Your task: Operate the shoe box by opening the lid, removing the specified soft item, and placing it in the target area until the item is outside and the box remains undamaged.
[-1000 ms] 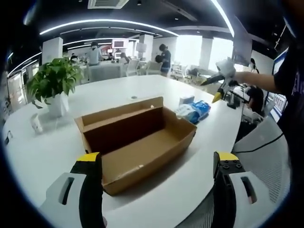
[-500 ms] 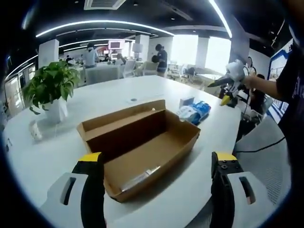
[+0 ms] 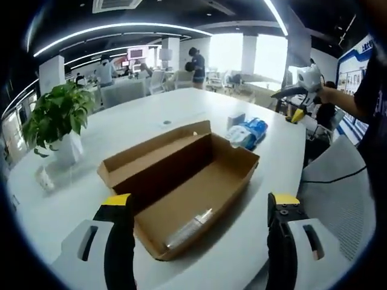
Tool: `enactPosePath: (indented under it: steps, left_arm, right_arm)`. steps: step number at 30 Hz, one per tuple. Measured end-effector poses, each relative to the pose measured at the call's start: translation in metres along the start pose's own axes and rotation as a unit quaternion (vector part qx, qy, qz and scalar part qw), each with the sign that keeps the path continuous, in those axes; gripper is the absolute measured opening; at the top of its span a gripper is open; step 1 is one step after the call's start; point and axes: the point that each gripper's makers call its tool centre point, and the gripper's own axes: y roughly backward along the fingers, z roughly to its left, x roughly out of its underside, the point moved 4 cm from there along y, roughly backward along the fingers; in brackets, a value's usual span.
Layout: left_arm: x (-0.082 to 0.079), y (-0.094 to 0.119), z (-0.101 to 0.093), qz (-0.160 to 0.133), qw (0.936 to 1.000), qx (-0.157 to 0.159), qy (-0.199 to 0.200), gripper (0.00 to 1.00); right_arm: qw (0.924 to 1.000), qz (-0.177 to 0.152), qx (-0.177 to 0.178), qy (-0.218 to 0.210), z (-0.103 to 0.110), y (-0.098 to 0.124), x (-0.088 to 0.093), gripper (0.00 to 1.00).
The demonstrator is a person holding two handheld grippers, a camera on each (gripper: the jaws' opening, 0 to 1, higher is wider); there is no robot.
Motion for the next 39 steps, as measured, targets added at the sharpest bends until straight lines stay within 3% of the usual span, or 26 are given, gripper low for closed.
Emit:
enactPosePath:
  steps: [12,26,39]
  left_arm:
    - [0.001,-0.006,0.013,0.019,0.9994,-0.003,-0.027,0.84]
    - [-0.006,-0.026,0.022,0.056,0.9947,0.027,-0.081,0.79]
    - [-0.010,-0.049,0.039,0.113,0.9827,0.078,-0.124,0.67]
  right_arm:
    - [0.9998,-0.013,0.008,-0.014,0.023,0.018,0.006,1.00]
    - [0.9982,-0.019,0.009,-0.056,0.048,0.032,0.020,1.00]
    - [0.9966,-0.022,0.015,-0.078,0.056,0.048,0.025,1.00]
